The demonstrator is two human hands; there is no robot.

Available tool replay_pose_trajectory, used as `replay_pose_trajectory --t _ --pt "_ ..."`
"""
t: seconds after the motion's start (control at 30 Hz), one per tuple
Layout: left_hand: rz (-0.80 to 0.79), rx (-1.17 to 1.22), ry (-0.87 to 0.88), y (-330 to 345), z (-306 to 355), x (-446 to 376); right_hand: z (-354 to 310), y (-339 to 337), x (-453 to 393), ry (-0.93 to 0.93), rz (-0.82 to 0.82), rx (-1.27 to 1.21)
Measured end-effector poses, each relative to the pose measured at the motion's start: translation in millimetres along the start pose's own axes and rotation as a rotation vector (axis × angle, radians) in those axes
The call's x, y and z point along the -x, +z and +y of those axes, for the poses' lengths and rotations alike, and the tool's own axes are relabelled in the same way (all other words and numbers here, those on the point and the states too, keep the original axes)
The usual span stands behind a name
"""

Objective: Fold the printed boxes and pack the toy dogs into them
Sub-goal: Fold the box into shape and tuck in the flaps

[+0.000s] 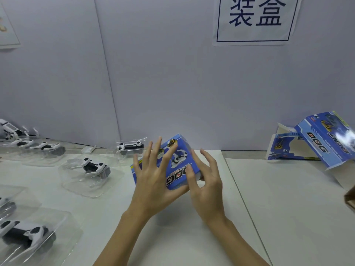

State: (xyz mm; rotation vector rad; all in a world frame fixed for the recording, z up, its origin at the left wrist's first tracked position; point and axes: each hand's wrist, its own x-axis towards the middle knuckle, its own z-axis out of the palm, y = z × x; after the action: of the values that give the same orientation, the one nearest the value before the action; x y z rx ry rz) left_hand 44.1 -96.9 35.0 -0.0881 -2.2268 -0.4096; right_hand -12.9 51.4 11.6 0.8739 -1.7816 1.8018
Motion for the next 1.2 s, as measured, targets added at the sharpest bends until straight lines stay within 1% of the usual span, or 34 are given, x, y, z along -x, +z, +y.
replay_pose_trajectory --t 0.03,0.1,0.17,0.2,0.23,0.3,0.43,0.5,0.57,0.63,0.7,0.73,0.77,0.8,0.87,0.9,0.93,0.97,1.0,1.03,1.07,1.2 --pt "-0.057 -0.028 -0.040 -1 -5 1 3 -4 -3 0.034 0.054 0.003" --pt "-0.182 -0.015 -0.182 -4 -13 3 9 -16 -12 0.101 0.184 0.108" --pt "-0.266 0.136 -0.323 -3 -17 4 13 -28 -19 0.191 0.246 0.163" --pt "-0.271 0.244 -0.379 0 -16 4 14 -33 -23 0.231 0.246 0.147" --pt "-0.247 0.358 -0.437 3 -15 3 13 -36 -25 0.262 0.233 0.125" --pt "-0.120 0.534 -0.546 8 -14 1 11 -42 -27 0.266 0.188 0.121" --pt "0.141 0.774 -0.773 4 -19 -4 6 -44 -28 0.054 0.030 0.180" --pt "0.238 0.901 -0.844 1 -22 -5 3 -43 -28 -0.083 -0.022 0.342" --pt "0.303 0.982 -0.907 -3 -27 -6 -1 -42 -29 -0.175 -0.120 0.475" --pt "0.287 1.048 -0.951 -6 -32 -8 -4 -40 -27 -0.185 -0.249 0.484" --pt "0.257 1.101 -0.924 -6 -34 -7 -5 -36 -24 -0.190 -0.305 0.425" --pt "0.245 1.084 -0.866 -5 -37 -5 -5 -34 -22 -0.202 -0.280 0.390" --pt "0.232 1.084 -0.824 -6 -36 -4 -6 -32 -22 -0.202 -0.219 0.353" --pt "0.182 1.143 -0.798 -6 -36 -4 -8 -32 -23 -0.176 -0.133 0.310" --pt "0.053 1.149 -0.732 -6 -36 -3 -11 -35 -29 -0.037 0.035 0.215" --pt "0.020 1.079 -0.662 -10 -29 -5 -12 -38 -32 0.056 0.080 0.182" --pt "-0.037 1.083 -0.639 -7 -27 -5 -12 -41 -34 0.149 0.093 0.150" --pt "-0.113 1.119 -0.627 -4 -24 -5 -13 -43 -37 0.243 0.087 0.097" --pt "-0.222 1.086 -0.574 -1 -19 -3 -12 -44 -39 0.332 0.078 0.037" --pt "-0.282 1.061 -0.547 2 -14 -3 -11 -45 -41 0.404 0.064 -0.007" --pt "-0.293 1.043 -0.523 7 -12 0 -9 -46 -43 0.447 0.046 -0.038" --pt "-0.263 1.207 -0.581 9 -12 2 -2 -51 -43 0.522 -0.041 -0.168"
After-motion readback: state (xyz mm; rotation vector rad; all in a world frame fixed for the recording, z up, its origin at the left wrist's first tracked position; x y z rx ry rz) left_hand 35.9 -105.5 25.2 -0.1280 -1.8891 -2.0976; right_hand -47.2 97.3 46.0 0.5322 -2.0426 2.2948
